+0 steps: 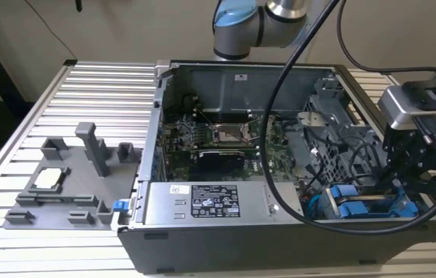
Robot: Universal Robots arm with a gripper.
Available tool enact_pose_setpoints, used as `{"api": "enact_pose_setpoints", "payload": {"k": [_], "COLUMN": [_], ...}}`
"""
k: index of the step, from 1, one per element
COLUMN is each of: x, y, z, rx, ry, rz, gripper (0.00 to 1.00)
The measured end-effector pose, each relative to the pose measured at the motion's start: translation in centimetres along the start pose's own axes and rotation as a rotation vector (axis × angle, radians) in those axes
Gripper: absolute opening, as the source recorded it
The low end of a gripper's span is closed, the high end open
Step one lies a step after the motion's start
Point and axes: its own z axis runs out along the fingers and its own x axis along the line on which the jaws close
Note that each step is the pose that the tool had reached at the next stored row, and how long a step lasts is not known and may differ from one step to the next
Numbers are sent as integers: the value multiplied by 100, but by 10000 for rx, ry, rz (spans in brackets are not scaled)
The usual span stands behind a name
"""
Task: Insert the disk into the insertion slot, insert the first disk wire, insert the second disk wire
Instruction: 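Insert the first disk wire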
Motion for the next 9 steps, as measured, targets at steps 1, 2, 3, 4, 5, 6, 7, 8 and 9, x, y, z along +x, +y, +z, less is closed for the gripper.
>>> {"api": "enact_pose_setpoints", "payload": {"k": [1, 2, 3, 4, 5, 6, 7, 8, 9], "x": [0, 0, 0, 1, 1, 1, 1, 1, 1], "y": [0, 0, -1, -1, -1, -1, -1, -1, -1], "z": [2, 4, 6, 7, 8, 9, 9, 10, 11], "rx": [0, 1, 1, 2, 3, 3, 3, 4, 3], "ry": [-2, -1, -1, 0, 1, 1, 0, -1, -4], "rz": [4, 9, 14, 21, 26, 28, 31, 32, 34], "gripper": [19, 19, 19, 19, 19, 19, 19, 19, 19]}}
